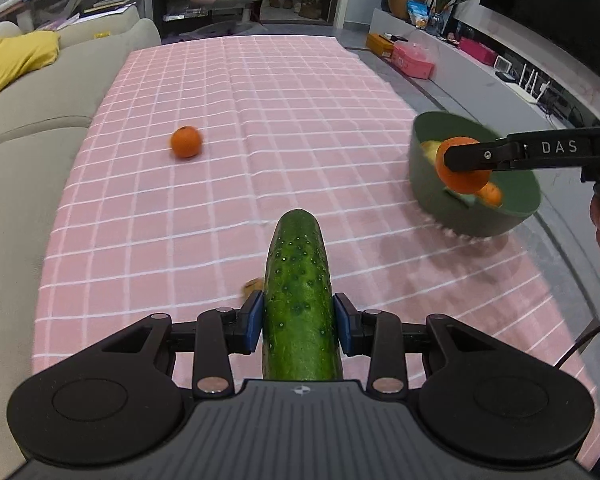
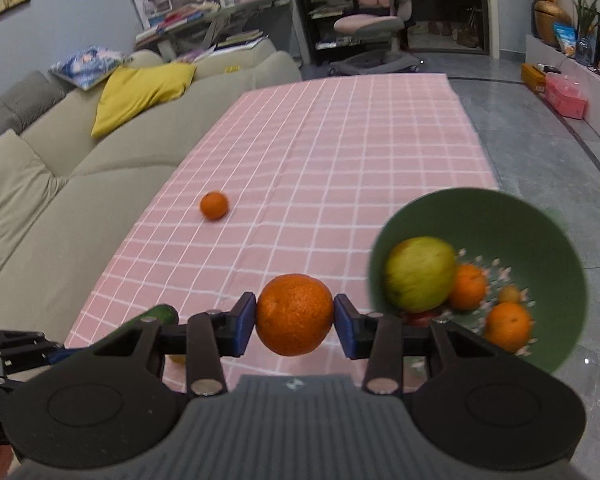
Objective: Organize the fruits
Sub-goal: 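Carry the cucumber with the left tool while the right tool carries the orange to the colander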
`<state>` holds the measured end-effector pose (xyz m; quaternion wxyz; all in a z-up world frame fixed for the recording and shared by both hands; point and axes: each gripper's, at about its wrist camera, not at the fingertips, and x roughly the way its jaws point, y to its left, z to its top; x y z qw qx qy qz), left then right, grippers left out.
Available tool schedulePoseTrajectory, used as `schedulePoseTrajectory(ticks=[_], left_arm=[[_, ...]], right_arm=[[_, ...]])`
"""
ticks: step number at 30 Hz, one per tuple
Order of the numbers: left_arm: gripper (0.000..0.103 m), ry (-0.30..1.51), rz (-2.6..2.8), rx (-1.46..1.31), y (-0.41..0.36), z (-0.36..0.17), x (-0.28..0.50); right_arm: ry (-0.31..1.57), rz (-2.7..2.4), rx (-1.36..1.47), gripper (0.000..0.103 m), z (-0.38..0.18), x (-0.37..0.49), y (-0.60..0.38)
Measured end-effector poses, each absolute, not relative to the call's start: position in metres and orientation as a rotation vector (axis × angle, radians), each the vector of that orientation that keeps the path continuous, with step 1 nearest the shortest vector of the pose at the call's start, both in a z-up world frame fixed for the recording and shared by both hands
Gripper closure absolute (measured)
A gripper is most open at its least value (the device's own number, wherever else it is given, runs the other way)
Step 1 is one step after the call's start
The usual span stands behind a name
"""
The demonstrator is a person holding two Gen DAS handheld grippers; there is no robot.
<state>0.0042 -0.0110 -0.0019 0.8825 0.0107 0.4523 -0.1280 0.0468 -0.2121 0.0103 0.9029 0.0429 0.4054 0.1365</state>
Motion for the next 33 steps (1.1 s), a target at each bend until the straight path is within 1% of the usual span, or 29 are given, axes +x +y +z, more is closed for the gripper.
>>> schedulePoseTrajectory(ticks=[8,15,23,27,33], left_arm=[[0.062,0.885,-0.356,0.072,-0.085,0.028,0.037],[0.062,0.858,-0.435,0.094,-0.149,0.033,0.079],[0.062,0.852,-0.505,0.124,-0.214,0.008,0.115],[0.062,0.829,-0.491,0.09,-0.221,-0.011,0.122],[0.062,0.872,-0.497,0.074,-0.222,-0.034,0.124]], right_arm=[[0.762,0.196,0.155,0.063,0.034,0.056,-0.283],[0.781,0.081,0.231,0.063,0.027,0.063,-0.348],[0.801,0.02,0.242,0.064,0.019,0.071,-0.37],[0.81,-0.01,0.294,0.064,0.003,0.077,-0.384],[0.829,-0.012,0.296,0.064,-0.009,0.08,-0.395]])
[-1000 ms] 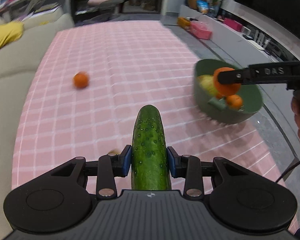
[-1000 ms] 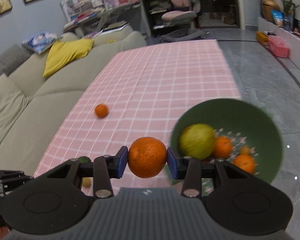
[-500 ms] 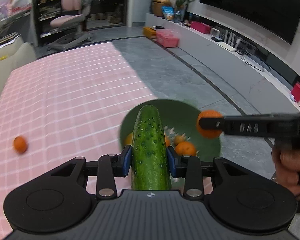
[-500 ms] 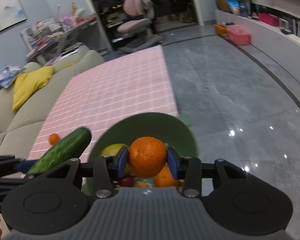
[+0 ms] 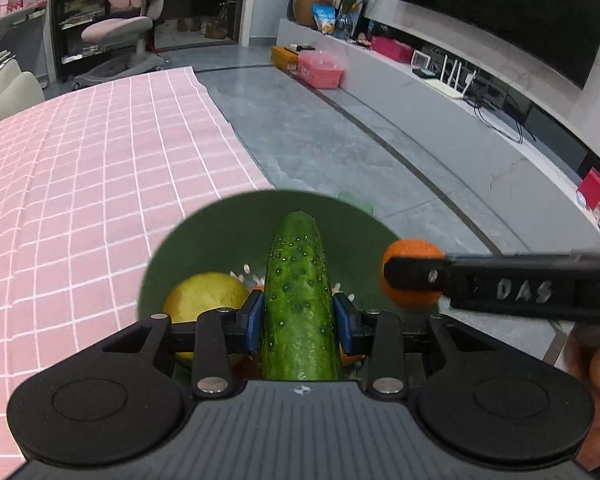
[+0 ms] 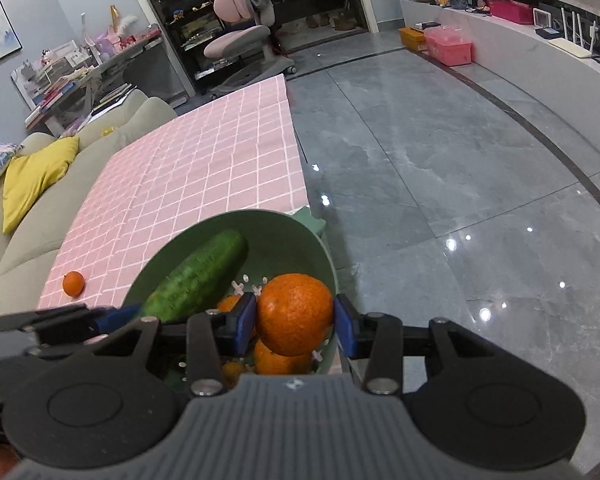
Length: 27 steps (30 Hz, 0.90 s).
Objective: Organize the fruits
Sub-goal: 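Carry the cucumber with the left tool while the right tool carries the orange to the colander, then open the left tool over the colander while the right tool releases the orange there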
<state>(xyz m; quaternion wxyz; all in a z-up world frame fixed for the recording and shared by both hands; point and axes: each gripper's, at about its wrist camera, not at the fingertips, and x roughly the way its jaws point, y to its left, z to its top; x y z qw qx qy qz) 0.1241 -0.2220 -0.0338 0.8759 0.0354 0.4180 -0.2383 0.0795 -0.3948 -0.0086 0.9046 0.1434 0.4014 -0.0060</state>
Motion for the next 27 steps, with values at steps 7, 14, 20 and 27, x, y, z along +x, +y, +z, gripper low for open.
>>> schedulePoseTrajectory(ticks=[7,14,20,27], left_arm=[[0.062,0.901,-0.508,0.09,-0.233,-0.045,0.124],[0.062,0.917,-0.501,0.118,-0.239,-0.052,0.122],[0.057,0.937,-0.493,0.132,-0.241,-0.049,0.123],[0.032,0.856,-0.487,0.21,-0.243,-0.032,0.11]], right_arm=[[0.815,-0.004,0.285,0.063,-0.009,0.079,-0.391],[0.863,0.005,0.248,0.063,-0.025,0.087,-0.376],[0.875,0.001,0.252,0.062,-0.03,0.095,-0.372],[0.848,-0.023,0.287,0.059,-0.025,0.093,-0.376]])
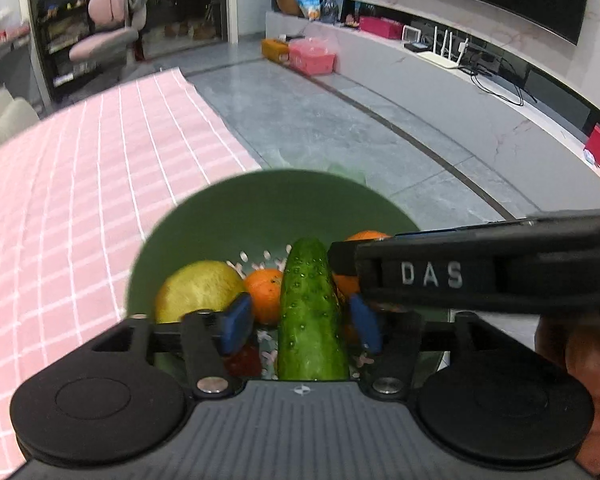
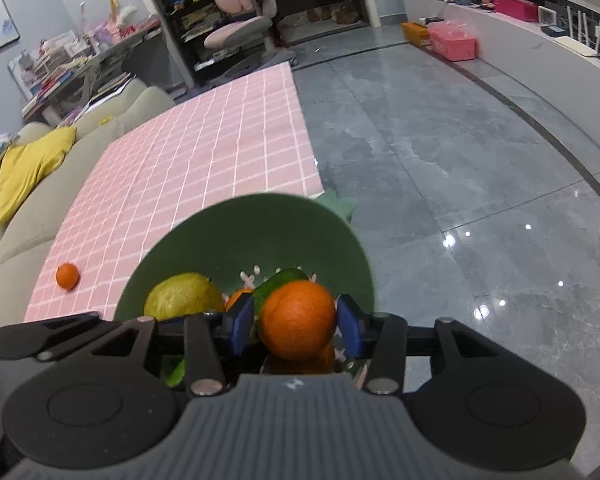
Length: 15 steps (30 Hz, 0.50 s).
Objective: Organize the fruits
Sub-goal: 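Open the left tool over the colander while the right tool releases the orange there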
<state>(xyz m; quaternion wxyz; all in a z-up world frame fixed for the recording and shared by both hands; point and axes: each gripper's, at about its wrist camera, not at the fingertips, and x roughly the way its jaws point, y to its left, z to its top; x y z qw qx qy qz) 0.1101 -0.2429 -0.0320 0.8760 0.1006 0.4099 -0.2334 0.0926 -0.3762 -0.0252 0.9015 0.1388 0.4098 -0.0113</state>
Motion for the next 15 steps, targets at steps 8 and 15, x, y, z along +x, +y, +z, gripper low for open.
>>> schedulePoseTrajectory(ticks=[8,15], left_arm=[[0.032,0.835,-0.476,0.106,-0.202,-0.005,0.092],[0.032,0.805,-0.411,0.115,-0.137,0.017,0.057]], right_arm=[[0.785,-0.015,0.324,0.059,-0.007,0.091,-0.375],[0.738,0.042,0.302,0.059,0.005,0.088,-0.35]])
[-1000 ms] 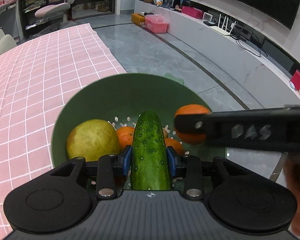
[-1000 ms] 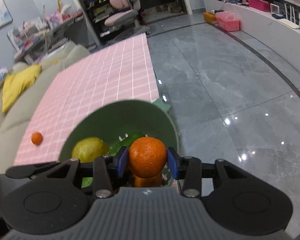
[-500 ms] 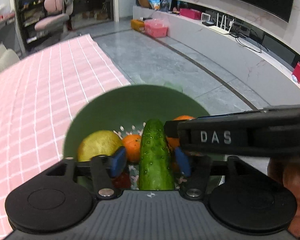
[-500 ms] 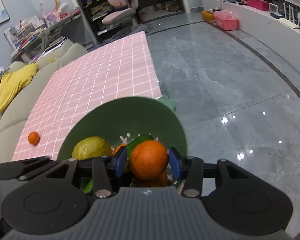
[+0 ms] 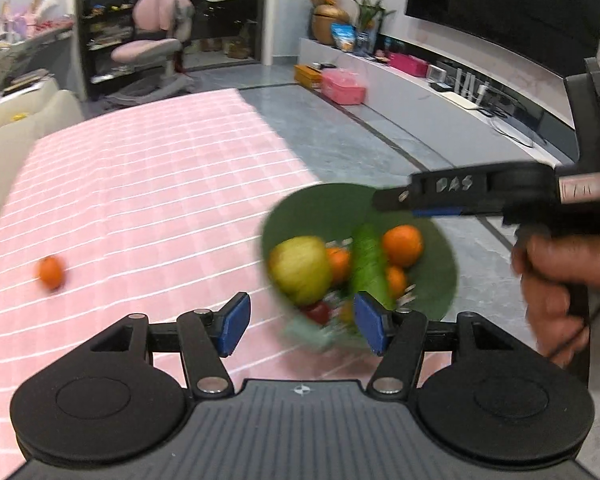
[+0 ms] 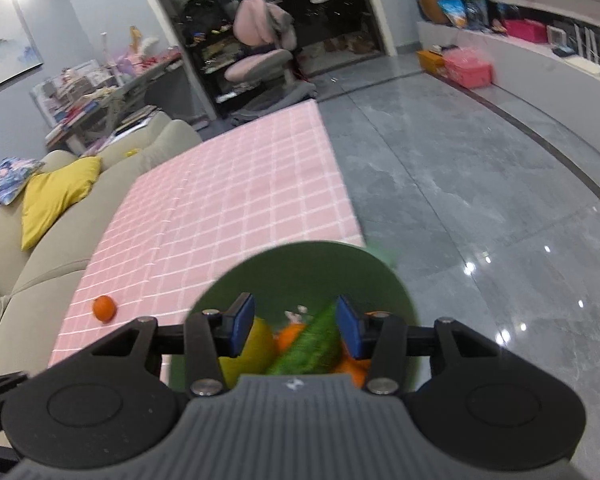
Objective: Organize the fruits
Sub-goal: 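Open the left tool over the colander while the right tool releases the orange there, then move the left tool to the last orange while the right tool grasps a small brown fruit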
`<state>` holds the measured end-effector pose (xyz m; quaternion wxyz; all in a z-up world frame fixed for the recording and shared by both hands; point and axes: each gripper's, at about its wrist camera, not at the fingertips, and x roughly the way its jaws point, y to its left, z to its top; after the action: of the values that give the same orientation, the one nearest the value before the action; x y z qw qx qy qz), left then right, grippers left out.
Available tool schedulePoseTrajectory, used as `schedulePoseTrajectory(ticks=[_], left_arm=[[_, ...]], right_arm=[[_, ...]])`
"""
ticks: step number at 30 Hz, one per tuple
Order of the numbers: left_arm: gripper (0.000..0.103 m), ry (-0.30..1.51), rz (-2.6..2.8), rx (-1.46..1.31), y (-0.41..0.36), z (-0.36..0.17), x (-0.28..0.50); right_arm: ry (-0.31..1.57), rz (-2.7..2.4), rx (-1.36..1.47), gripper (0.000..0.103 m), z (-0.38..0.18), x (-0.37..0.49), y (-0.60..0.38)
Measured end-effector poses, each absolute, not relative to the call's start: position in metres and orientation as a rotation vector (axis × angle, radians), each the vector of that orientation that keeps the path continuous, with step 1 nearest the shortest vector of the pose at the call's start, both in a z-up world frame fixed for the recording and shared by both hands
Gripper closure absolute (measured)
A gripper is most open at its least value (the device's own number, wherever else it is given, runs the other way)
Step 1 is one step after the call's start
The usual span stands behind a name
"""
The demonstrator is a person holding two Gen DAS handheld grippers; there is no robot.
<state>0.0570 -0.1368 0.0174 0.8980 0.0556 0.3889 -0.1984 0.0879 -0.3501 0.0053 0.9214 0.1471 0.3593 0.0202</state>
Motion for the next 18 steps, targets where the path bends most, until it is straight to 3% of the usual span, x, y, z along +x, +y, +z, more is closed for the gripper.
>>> schedulePoseTrajectory(ticks=[18], left_arm=[[0.032,0.913,-0.116,0.066,-0.003,-0.037,0.027]], right_arm=[[0.725,0.299,0.085,0.059,0.007,0.069,-0.221]])
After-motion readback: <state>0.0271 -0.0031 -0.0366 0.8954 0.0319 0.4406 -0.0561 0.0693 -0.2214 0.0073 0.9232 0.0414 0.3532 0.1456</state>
